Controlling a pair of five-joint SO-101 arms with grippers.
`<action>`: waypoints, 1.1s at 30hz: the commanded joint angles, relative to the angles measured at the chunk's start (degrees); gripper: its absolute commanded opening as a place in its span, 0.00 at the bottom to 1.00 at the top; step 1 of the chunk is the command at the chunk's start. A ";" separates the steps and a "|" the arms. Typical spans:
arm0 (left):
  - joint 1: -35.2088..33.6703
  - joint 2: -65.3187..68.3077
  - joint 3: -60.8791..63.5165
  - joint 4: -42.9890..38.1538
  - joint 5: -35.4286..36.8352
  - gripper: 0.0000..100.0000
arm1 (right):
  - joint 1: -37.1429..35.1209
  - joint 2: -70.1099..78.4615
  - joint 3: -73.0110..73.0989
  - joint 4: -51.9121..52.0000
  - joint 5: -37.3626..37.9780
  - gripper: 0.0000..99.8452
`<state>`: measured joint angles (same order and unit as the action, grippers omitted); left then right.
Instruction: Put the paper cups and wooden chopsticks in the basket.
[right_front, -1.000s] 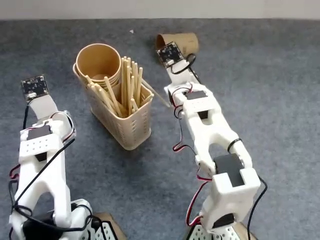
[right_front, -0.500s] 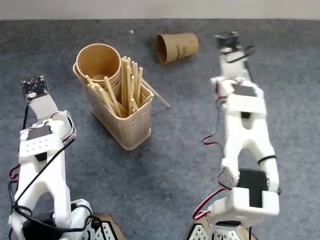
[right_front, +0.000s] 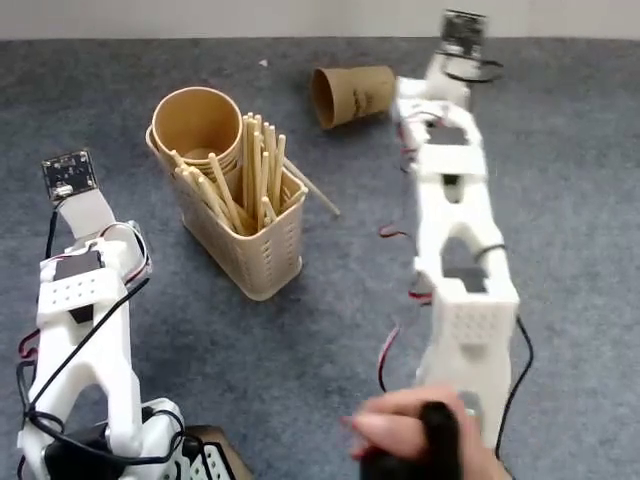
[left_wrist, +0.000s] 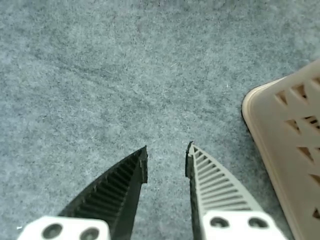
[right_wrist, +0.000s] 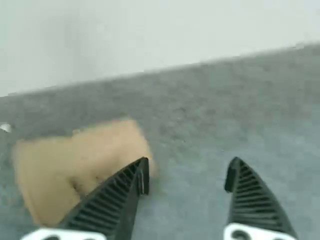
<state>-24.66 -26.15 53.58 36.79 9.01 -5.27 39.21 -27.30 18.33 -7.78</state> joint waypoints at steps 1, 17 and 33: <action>2.33 -1.19 -0.22 -0.79 -0.44 0.15 | -3.30 14.90 -25.71 -0.22 -0.62 0.17; 3.30 -1.10 -0.04 -0.62 -0.44 0.15 | -3.74 38.64 -60.09 14.46 -1.85 0.13; 3.21 -1.54 -0.13 -0.70 -0.44 0.15 | 2.95 34.77 -71.43 59.47 31.74 0.13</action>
<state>-22.02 -26.15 53.85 36.79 9.01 -7.38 79.56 -87.60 59.21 12.97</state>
